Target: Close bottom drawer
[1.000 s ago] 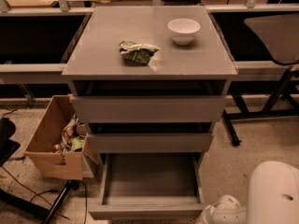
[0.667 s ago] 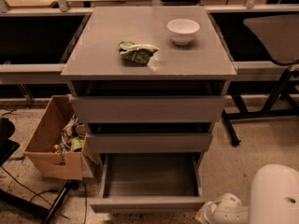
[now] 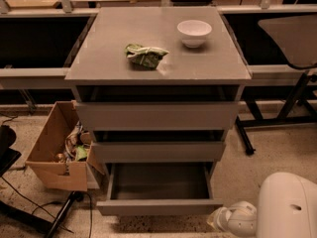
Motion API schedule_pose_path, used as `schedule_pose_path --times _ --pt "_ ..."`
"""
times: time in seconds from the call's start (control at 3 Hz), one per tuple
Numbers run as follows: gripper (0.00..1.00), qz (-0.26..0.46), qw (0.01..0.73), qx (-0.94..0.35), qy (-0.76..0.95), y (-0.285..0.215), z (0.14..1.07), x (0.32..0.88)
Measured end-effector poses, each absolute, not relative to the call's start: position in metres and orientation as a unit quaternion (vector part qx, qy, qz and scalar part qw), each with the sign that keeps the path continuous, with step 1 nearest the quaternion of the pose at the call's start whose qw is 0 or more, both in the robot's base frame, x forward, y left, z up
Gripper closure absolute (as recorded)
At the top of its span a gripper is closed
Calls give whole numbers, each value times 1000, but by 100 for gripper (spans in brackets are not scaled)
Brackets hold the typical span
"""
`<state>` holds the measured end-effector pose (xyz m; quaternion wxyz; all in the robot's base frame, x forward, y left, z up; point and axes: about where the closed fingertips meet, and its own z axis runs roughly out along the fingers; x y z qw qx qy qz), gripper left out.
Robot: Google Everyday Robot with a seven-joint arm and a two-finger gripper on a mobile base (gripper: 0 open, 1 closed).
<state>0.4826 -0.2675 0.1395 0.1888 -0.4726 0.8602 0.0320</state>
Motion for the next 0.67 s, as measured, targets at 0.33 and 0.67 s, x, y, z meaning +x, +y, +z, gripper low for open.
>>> schedule_pose_path --times 0.33,0.67 --pt "100 31 219 -467 856 -268 140 521" --pt "100 30 224 -468 854 -266 140 528"
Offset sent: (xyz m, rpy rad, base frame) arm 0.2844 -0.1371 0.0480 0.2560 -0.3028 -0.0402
